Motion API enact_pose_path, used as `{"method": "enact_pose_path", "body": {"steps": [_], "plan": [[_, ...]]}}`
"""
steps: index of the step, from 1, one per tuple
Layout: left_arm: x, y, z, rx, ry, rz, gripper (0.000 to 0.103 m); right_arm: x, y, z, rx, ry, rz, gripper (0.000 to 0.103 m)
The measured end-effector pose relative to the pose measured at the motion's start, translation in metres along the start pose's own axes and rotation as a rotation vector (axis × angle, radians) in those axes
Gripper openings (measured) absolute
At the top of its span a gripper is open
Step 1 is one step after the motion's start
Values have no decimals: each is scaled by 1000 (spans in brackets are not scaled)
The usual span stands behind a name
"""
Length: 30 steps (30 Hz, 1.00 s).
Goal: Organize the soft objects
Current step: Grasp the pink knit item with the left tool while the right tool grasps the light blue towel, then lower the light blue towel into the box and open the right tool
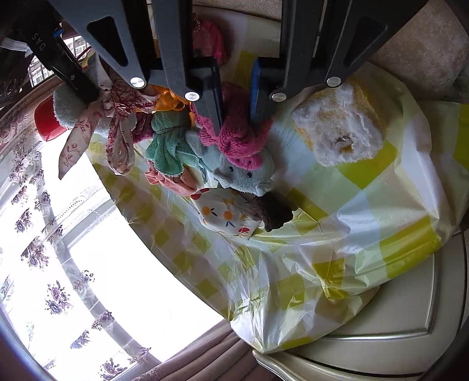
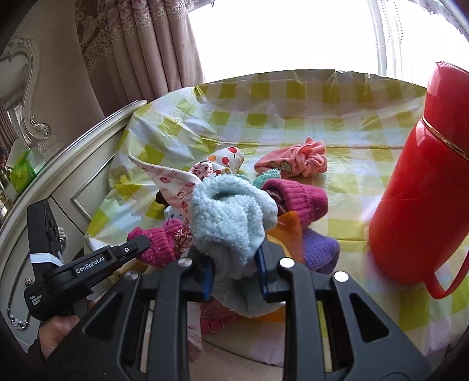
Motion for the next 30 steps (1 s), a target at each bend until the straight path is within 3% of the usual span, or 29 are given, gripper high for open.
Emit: {"method": "enact_pose_path", "body": {"steps": [10, 20, 23, 30], "plan": [[-16, -1, 8, 37, 0, 51, 16, -48, 3, 15, 40, 8, 68, 27], [-69, 5, 15, 59, 13, 240, 16, -107, -25, 59, 127, -26, 84, 27], [-86, 8, 24, 84, 15, 285, 16, -139, -35, 87, 163, -85, 99, 27], [-93, -7, 63, 145, -47, 262, 16, -208, -73, 167, 306, -248, 107, 27]]}}
Point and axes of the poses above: each gripper's, at about its wrist camera, not at the fingertips, and x roughly the way its jaws point, z to its right, y to its top, the point moved 6 cm from there along x, roughly the way its jaws point, and after that the axes turned 5 degrees about y, right-handed, at the moved point
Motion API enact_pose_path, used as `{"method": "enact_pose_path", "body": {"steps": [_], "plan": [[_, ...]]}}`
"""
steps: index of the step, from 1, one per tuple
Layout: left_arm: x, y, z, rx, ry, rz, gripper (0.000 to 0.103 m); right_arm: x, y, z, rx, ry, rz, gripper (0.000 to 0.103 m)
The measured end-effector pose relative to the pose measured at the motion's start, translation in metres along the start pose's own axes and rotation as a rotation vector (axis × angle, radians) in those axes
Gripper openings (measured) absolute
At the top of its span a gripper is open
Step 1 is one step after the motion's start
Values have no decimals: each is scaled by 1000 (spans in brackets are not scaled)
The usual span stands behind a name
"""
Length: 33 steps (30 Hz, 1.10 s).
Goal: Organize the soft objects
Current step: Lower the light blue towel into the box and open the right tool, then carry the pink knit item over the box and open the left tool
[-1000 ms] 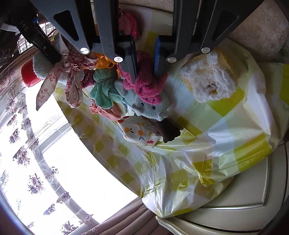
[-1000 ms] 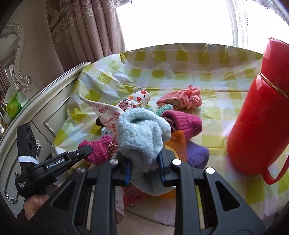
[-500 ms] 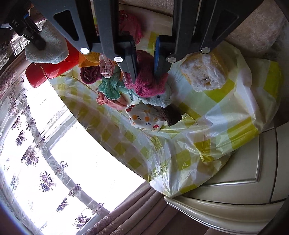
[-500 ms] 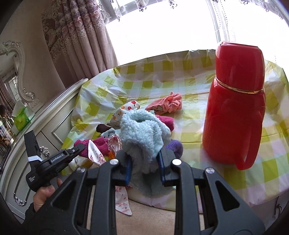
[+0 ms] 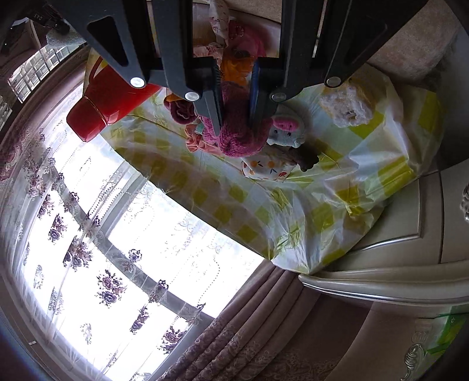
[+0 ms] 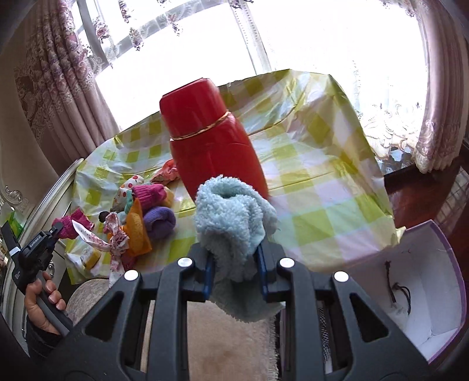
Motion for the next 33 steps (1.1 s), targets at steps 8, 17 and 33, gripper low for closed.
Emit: {"method": "enact_pose_path", "body": {"steps": [8, 17, 33], "plan": [[-8, -19, 62, 72, -113, -40, 16, -34, -46, 72, 86, -123, -71, 27], [-9, -55, 112, 138, -202, -122, 16, -38, -113, 105, 182, -144, -235, 29], [-18, -87, 155, 220, -286, -201, 17, -56, -143, 148, 260, -272, -314, 78]]}}
Point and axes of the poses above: each gripper's, at about its wrist camera, not at the fingertips, and x roughly the way its jaws point, z to its right, y to its top, the point moved 6 cm from there along x, roughly the way its jaws point, and after that the axes turned 5 degrees about y, right-handed, at the moved point
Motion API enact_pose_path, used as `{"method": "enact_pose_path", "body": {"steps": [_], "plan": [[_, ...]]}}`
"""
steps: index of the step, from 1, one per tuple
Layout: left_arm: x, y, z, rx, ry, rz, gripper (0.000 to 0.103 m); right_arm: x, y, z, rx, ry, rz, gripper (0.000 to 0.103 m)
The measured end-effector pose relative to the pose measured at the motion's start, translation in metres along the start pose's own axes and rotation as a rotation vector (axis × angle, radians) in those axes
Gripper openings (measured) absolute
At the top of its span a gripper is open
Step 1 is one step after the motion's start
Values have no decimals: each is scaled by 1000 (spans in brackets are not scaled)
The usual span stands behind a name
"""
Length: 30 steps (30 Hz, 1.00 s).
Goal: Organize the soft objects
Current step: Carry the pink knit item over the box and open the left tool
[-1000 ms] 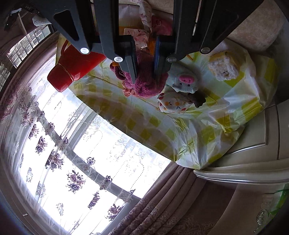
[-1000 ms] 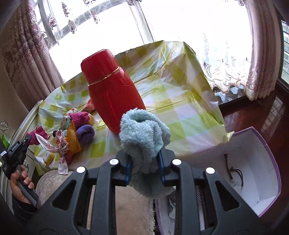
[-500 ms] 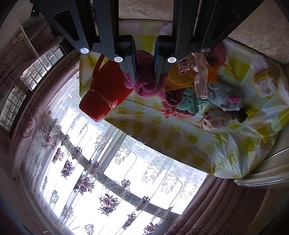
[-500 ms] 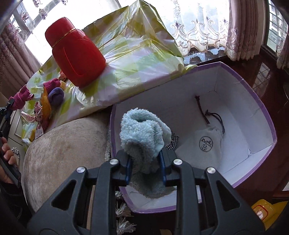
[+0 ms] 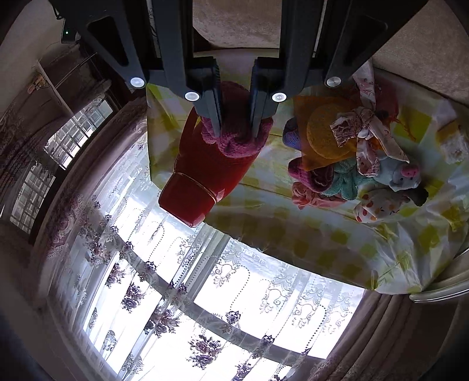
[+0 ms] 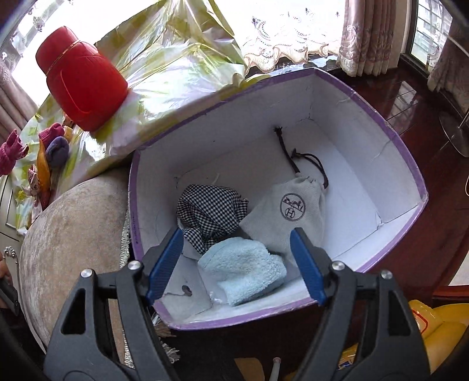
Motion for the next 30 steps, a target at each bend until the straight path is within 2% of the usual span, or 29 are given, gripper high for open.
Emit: {"method": "enact_pose_path", "body": {"steps": [4, 8, 12, 18, 27, 29, 30], "plan": [[7, -11, 17, 17, -42, -42, 17, 3, 7, 9, 32, -16, 6, 78], [19, -24, 38, 36, -92, -97, 17, 11, 5, 17, 18, -99, -15, 78], [37, -41, 68, 60, -163, -168, 17, 15, 3, 25, 70, -52, -18, 78], [68, -72, 121, 109, -255, -283, 17, 19, 0, 25, 82, -11, -20, 78], [103, -109, 192, 181, -344, -389, 17, 27, 1, 19, 93, 68, -14, 78], [112, -120, 205, 183, -378, -439, 24, 28, 2, 18, 93, 71, -10, 78], [116, -126, 210, 189, -392, -469, 31, 29, 4, 17, 93, 75, -11, 78]]}}
Point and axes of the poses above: each gripper's, at about its wrist camera, not at the fingertips, and x roughly the way its jaws point, z to its right, y to its top, the point moved 6 cm from there along x, roughly the way its jaws point, and after that the axes turned 5 degrees about y, right-handed, at the moved point
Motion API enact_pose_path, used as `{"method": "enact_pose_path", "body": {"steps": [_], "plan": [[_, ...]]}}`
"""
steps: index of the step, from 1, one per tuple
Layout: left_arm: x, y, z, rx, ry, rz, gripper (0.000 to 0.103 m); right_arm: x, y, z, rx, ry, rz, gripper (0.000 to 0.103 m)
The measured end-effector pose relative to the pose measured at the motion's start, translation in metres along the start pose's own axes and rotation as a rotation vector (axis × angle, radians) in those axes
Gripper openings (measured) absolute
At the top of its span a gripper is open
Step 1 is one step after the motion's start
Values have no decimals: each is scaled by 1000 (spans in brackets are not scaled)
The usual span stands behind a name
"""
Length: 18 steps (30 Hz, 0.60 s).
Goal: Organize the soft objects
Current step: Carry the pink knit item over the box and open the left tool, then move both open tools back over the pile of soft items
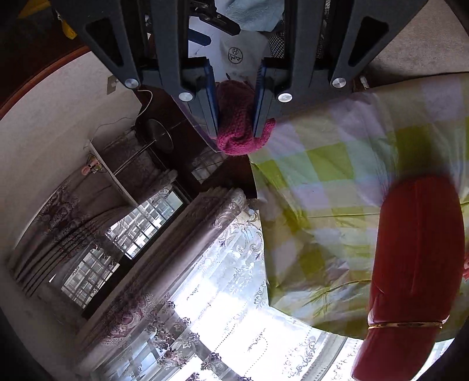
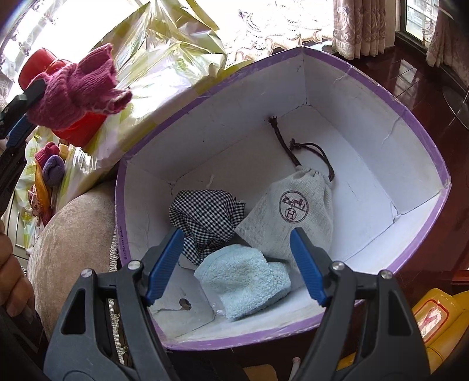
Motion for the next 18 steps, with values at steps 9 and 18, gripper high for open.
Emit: {"method": "enact_pose_path", "body": {"steps": [9, 18], "plan": [[0, -11, -23, -25, 67, -21, 44, 6, 0, -6, 5, 46, -4, 78], [-35, -8, -44, 5, 173, 60, 44, -2, 12, -43, -43, 105, 48, 78]]}}
Point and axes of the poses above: each gripper's, at about its wrist camera, not at the fingertips, and x roughly the way its jaws point, z to its right, y to its top, the point moved 6 cm from there along x, roughly the way its jaws point, and after that the axes turned 5 degrees about y, right-handed, at the moved point
